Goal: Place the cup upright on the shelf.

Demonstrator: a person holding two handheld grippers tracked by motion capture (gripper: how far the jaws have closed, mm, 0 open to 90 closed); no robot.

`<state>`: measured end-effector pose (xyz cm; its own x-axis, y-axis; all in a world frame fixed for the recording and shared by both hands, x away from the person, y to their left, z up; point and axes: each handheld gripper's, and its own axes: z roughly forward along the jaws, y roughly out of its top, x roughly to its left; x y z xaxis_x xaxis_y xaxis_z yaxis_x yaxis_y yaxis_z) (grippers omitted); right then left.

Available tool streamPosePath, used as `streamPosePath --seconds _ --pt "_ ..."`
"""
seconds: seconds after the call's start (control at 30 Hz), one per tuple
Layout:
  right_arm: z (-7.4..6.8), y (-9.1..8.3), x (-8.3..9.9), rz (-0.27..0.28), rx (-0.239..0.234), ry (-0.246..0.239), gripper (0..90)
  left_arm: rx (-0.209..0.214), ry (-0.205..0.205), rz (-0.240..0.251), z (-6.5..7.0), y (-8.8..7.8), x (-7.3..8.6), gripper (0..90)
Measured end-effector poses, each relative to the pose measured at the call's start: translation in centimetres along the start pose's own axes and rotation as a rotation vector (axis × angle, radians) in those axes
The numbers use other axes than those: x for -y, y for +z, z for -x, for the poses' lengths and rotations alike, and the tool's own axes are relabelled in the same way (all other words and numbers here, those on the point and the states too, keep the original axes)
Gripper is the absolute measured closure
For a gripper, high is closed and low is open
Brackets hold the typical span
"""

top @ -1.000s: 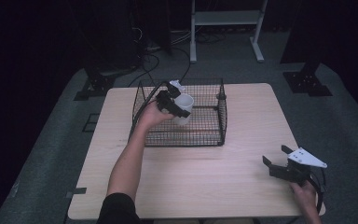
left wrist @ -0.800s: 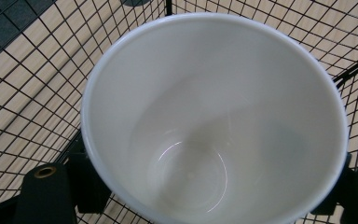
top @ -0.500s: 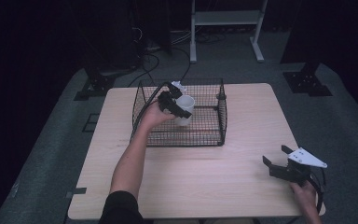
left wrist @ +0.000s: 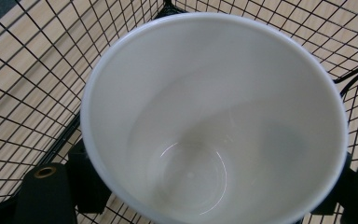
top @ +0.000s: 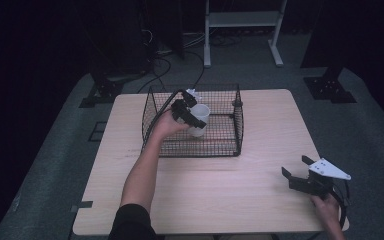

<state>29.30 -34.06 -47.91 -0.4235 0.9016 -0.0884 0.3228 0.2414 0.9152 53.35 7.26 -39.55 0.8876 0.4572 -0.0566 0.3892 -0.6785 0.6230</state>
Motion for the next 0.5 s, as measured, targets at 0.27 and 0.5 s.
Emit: streamPosePath --seconds 0.27,0.5 --pt "0.0 0.0 0.0 0.000 0.000 -0.001 13.1 0.009 0.001 -0.012 0.0 0.6 0.2 20.9" --pt "0.0 0.0 0.0 0.000 0.000 -0.001 13.1 0.019 -0.011 -0.032 -0.2 1.3 0.4 20.9"
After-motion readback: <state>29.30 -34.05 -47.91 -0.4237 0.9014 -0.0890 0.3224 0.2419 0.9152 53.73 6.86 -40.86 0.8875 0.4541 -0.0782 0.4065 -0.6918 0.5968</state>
